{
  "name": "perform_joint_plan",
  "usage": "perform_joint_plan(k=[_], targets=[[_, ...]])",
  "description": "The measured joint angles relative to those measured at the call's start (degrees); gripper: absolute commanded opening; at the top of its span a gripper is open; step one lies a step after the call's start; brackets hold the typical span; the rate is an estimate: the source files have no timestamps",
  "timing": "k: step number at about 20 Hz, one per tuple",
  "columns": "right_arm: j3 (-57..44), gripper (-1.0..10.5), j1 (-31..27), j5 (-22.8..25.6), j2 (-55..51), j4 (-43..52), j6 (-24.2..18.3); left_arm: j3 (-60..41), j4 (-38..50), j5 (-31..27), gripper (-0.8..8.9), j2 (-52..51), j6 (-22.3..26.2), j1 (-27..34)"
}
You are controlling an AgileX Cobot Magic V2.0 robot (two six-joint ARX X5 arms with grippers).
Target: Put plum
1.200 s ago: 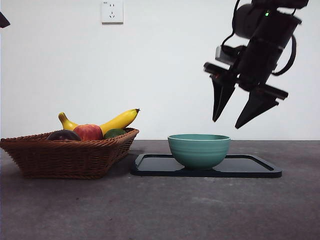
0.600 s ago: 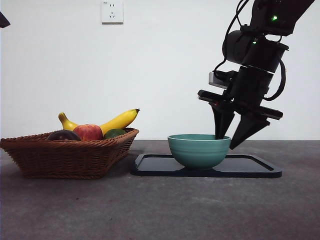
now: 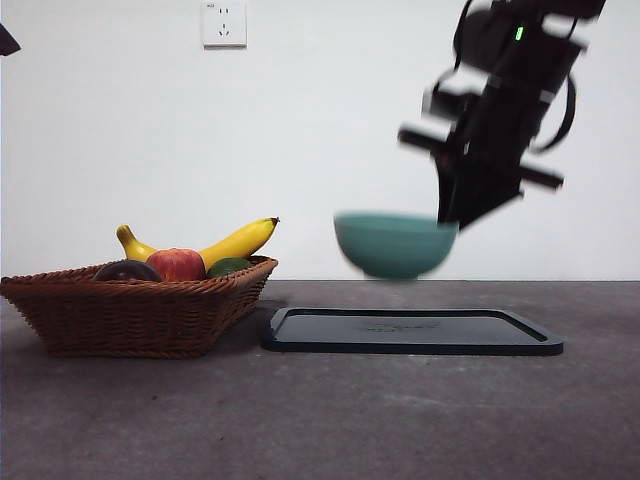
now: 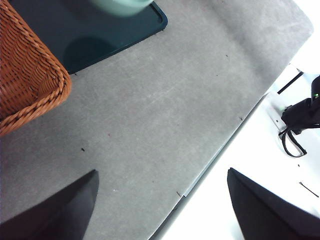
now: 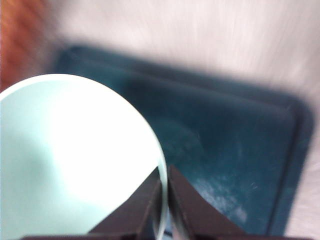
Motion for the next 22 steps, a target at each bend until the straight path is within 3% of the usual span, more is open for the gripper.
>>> perform_joint_plan(k=[11, 15, 22], targets=[[-0.4, 0.1, 2.0, -0.1, -22.5, -15.3, -4.3, 0.0, 0.0, 0.0, 4.02, 0.0, 0.0, 0.0], [-9.0, 0.1, 5.4, -0.2, -29.1, -14.2, -4.5, 0.0, 0.0, 0.0, 4.02, 0.0, 0.0, 0.0], [-28.3, 0.1, 10.9, 0.0, -30.2, -0.9, -3.5, 0.0, -0.1, 0.0, 4.02, 0.0, 0.0, 0.0]])
